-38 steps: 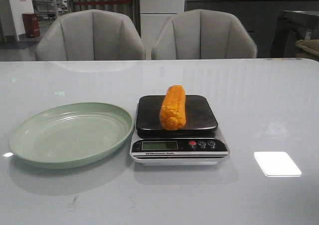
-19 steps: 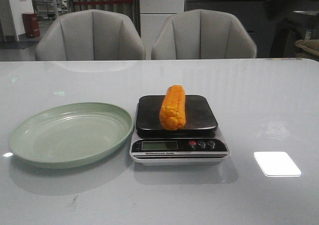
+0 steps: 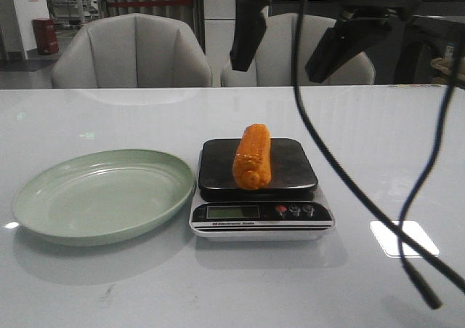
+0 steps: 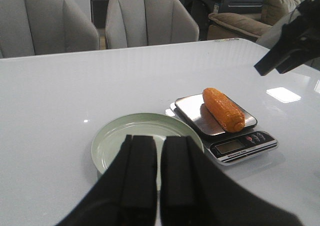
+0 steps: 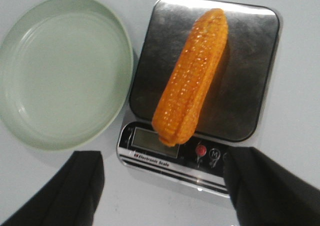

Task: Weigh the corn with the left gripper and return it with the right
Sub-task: 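Lower the right gripper over the corn on the scale and grasp it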

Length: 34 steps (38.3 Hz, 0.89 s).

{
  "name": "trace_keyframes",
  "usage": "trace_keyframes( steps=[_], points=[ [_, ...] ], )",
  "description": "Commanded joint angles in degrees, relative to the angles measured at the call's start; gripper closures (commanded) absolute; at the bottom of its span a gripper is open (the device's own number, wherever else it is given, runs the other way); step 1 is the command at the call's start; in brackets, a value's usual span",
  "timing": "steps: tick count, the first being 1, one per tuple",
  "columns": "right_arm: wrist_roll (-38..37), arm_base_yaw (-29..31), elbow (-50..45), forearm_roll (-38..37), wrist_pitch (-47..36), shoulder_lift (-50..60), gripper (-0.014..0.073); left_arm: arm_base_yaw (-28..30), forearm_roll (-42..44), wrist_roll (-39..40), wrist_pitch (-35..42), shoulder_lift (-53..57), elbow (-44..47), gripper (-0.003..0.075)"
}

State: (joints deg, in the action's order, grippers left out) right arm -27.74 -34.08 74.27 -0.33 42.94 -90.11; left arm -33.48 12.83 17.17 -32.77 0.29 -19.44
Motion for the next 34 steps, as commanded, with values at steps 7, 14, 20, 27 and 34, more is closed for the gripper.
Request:
trace_keyframes(
  steps=[7, 14, 20, 27, 34],
  points=[
    [-14.1, -3.0, 11.4, -9.6, 4.0, -9.2, -0.0002, 0.0, 0.3, 0.2, 4.3, -0.7, -1.3, 0.0577],
    [-20.5, -3.0, 14.9, -9.6, 6.6, -15.3, -0.0002, 0.0, 0.3, 0.2, 4.3, -0.7, -1.3, 0.0577],
    [-21.2, -2.8, 17.4, -9.4, 8.5, -19.2, -0.0002, 0.0, 0.3, 0.2, 4.3, -0.7, -1.3, 0.0577],
    [-21.3, -2.4, 18.7, -9.0, 9.2, -22.5, 0.0056, 0.0, 0.3, 0.2, 4.3, -0.7, -1.3, 0.0577],
    [-21.3, -1.9, 20.8, -8.8, 10.5, -23.9, 0.0332, 0.0, 0.3, 0.2, 4.3, -0.7, -1.3, 0.0577]
  ],
)
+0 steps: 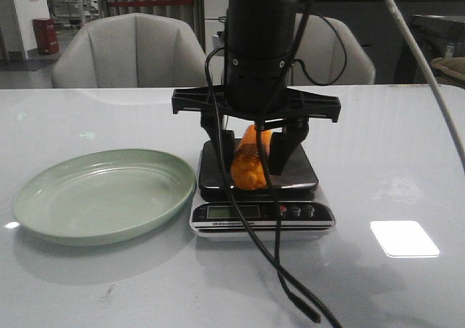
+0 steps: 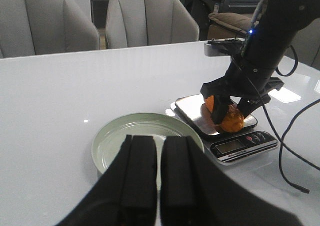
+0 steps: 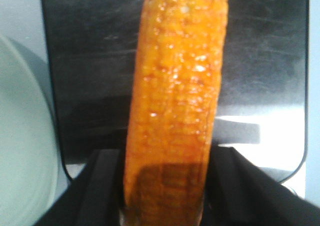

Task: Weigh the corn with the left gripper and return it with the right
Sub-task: 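Lower the right gripper over the corn on the scale and grasp it, then carry the corn with the right gripper back onto the green plate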

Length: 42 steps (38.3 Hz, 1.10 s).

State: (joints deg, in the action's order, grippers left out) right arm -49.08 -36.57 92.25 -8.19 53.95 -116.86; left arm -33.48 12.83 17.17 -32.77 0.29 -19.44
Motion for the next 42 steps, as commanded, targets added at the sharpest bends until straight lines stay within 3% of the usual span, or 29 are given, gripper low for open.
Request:
trace_keyframes(
  steps=[1, 4, 12, 21, 25, 31, 33, 42],
  points=[
    [0.0, 0.6, 3.3, -0.8, -0.6, 2.9, 0.0357, 0.0, 0.3, 0.2, 4.3, -0.7, -1.3, 0.0577],
    [0.2, 0.0, 5.9, 0.5, -0.5, 2.9, 0.04, 0.0, 0.3, 0.2, 4.3, -0.7, -1.3, 0.0577],
    [4.1, -4.3, 9.6, 9.2, -5.1, 2.6, 0.0397, 0.0, 0.3, 0.2, 4.3, -0.7, -1.3, 0.0577],
    [4.8, -9.6, 9.6, 12.1, -11.1, -1.3, 0.0386, 0.0, 0.3, 0.2, 4.3, -0.7, -1.3, 0.0577],
    [5.5, -11.0, 10.1, 12.8, -12.5, -3.3, 0.0313, 0.0, 0.3, 0.2, 4.3, -0.7, -1.3, 0.0577],
    [5.7, -12.0, 12.6, 12.8, -13.7, -5.8, 0.0059, 0.0, 0.3, 0.2, 4.3, -0.7, -1.3, 0.0577],
    [6.4, -11.9, 13.9, 12.7, -12.8, -5.9, 0.0015, 0.0, 0.3, 0.2, 4.3, -0.7, -1.3, 0.0577],
    [10.4, -9.9, 16.7, 11.6, -7.8, -2.8, 0.0004, 0.0, 0.3, 0.2, 4.3, -0.7, -1.3, 0.0577]
  ],
)
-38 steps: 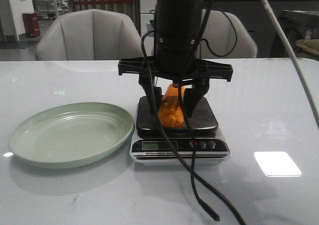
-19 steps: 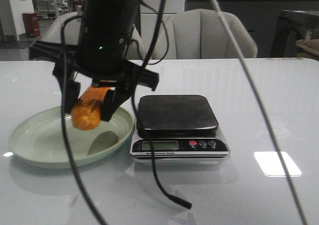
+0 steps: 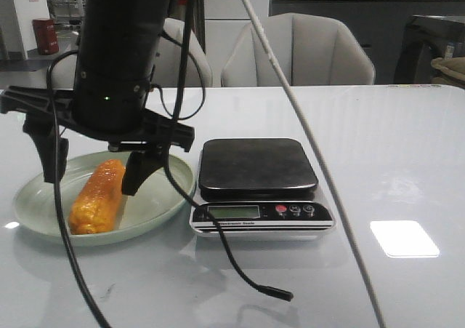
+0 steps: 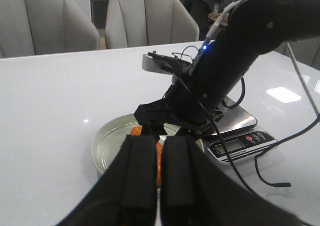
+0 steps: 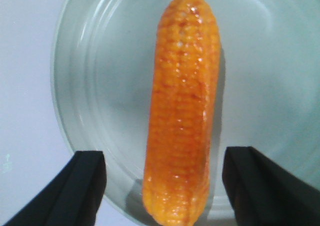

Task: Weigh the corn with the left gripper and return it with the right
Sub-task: 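Carry the corn with the right gripper back onto the green plate, then open the right gripper and lift it away from the plate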

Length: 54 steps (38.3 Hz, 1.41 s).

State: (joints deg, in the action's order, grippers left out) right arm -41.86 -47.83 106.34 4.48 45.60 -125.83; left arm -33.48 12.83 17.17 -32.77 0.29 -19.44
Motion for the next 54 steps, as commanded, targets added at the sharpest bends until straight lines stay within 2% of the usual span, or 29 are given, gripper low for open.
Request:
trace_keyframes(
  steps=[1, 9, 12, 17, 28, 36, 49, 54],
  points=[
    [4.4, 1.6, 2.7, -1.0, 1.1, 6.7, 0.0004, 0.0, 0.3, 0.2, 4.3, -0.7, -1.3, 0.0577],
    [20.9, 5.7, 2.7, 1.3, 11.2, 12.2, 0.0004, 0.0, 0.3, 0.2, 4.3, -0.7, -1.3, 0.0577],
    [24.5, 7.9, 2.0, 1.6, 14.8, 14.6, 0.0004, 0.0, 0.3, 0.2, 4.3, -0.7, -1.3, 0.0577],
    [30.2, 12.0, -3.2, 1.6, 16.2, 20.9, 0.0008, 0.0, 0.3, 0.2, 4.3, -0.7, -1.3, 0.0577],
    [33.3, 17.2, -27.1, 1.6, 4.9, 39.5, 0.0008, 0.0, 0.3, 0.2, 4.3, -0.7, -1.3, 0.0577],
    [33.5, 17.3, -44.7, 1.5, -5.8, 54.7, 0.0008, 0.0, 0.3, 0.2, 4.3, -0.7, -1.3, 0.0577],
    [33.8, 17.3, -66.5, 0.1, -18.0, 80.7, 0.0008, 0.0, 0.3, 0.2, 4.3, -0.7, -1.3, 0.0577],
    [36.1, 17.3, -74.2, -1.2, -22.9, 92.7, 0.0008, 0.0, 0.3, 0.2, 4.3, -0.7, -1.3, 0.0577]
  ],
)
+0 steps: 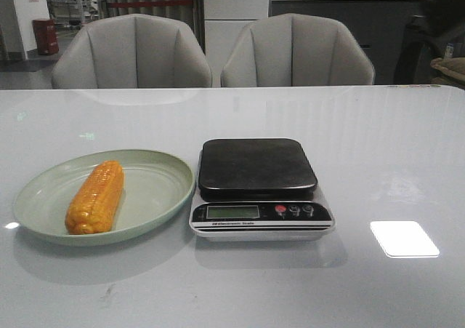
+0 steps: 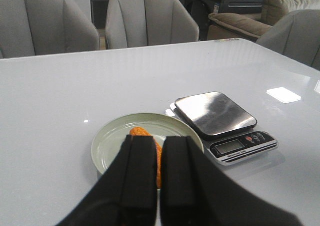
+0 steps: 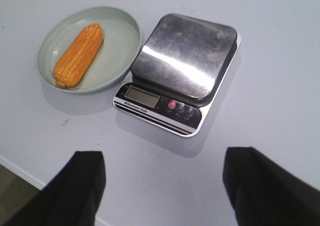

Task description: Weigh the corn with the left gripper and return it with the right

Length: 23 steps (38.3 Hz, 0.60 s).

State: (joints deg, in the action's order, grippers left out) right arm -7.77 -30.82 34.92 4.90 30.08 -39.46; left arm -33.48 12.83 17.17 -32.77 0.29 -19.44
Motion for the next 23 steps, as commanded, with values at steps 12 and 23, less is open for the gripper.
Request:
trace_keyframes(
  steps=[12, 23],
  points=[
    [2.5, 0.3, -19.9, -4.0, -23.0, 30.8, 0.0008, 0.0, 0.3, 0.2, 4.3, -0.7, -1.3, 0.0577],
    [2.5, 0.3, -24.5, -4.0, -26.9, 32.4, 0.041, 0.0, 0.3, 0.2, 4.3, -0.7, -1.3, 0.0577]
  ],
)
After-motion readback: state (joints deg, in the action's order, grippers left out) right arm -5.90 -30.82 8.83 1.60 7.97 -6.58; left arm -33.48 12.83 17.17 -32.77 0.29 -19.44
